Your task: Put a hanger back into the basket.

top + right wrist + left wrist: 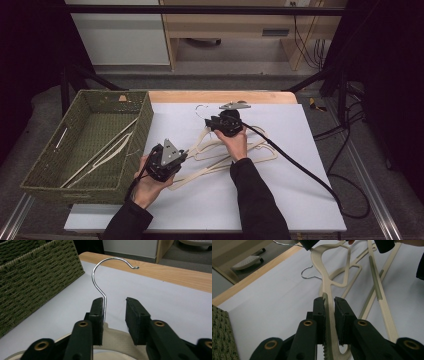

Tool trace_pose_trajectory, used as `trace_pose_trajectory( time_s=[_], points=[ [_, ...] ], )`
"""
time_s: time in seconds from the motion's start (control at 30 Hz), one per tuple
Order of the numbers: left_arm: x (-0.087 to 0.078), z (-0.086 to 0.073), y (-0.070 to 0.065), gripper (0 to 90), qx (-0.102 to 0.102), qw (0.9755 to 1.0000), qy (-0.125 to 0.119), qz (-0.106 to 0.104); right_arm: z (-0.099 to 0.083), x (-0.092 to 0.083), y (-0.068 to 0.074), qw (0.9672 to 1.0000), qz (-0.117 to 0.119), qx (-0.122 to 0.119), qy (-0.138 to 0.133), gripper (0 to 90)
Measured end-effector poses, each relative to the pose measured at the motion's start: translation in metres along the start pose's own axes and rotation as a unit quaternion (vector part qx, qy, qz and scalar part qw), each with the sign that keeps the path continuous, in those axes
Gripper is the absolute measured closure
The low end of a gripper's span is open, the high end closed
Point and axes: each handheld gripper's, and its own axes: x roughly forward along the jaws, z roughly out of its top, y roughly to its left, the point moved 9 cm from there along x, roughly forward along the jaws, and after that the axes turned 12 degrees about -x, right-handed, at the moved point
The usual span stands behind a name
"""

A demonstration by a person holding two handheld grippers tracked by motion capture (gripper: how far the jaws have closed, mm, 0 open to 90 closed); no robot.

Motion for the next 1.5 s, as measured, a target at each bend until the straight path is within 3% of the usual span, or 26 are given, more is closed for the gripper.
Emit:
trace_pose_trajectory(
  time_s=[0.17, 0.27, 0.47, 0.73, 0.87, 0.9, 1.0, 1.17, 1.3, 1.5],
  points=[
    [0.001, -0.001, -0.001, 79.1, 0.0, 1.0, 0.0, 0.0, -0.001, 0.002, 0.004, 0.9998, 0.017, 0.013, 0.007, 81.1],
    [0.001, 0.0, -0.003, 79.1, -0.001, 1.0, -0.005, -0.001, -0.001, 0.004, 0.005, 0.9998, 0.017, 0.009, 0.009, 76.2],
    [0.002, -0.001, -0.006, 79.1, 0.004, 1.0, -0.001, -0.006, -0.001, 0.006, 0.008, 0.9996, 0.018, 0.009, 0.02, 86.8],
    [0.001, -0.005, -0.007, 78.8, 0.002, 0.9998, 0.012, -0.015, 0.001, 0.001, 0.009, 0.9996, 0.017, 0.004, 0.023, 89.3],
    [0.003, -0.009, -0.01, 77.3, -0.015, 0.9982, 0.032, -0.048, 0.003, -0.004, 0.012, 0.9996, 0.018, -0.012, 0.018, 89.5],
    [0.003, -0.009, -0.007, 73.7, -0.016, 0.9984, 0.032, -0.044, 0.004, -0.005, 0.013, 0.9996, 0.018, -0.017, 0.016, 89.6],
    [0.004, -0.007, -0.003, 64.0, -0.041, 0.9978, 0.02, -0.048, 0.005, -0.008, 0.017, 0.9991, 0.02, -0.036, 0.011, 89.6],
    [0.0, -0.002, 0.002, 50.3, -0.085, 0.9941, 0.0, -0.069, 0.002, -0.011, 0.025, 0.9979, 0.018, -0.061, 0.008, 89.7],
    [-0.003, 0.001, 0.005, 41.4, -0.104, 0.9915, -0.009, -0.078, 0.007, -0.019, 0.029, 0.997, 0.015, -0.076, -0.006, 89.8],
    [-0.007, 0.011, -0.002, 35.7, -0.122, 0.9866, -0.016, -0.107, 0.021, -0.041, 0.037, 0.9946, 0.021, -0.095, -0.037, 89.7]
  ],
)
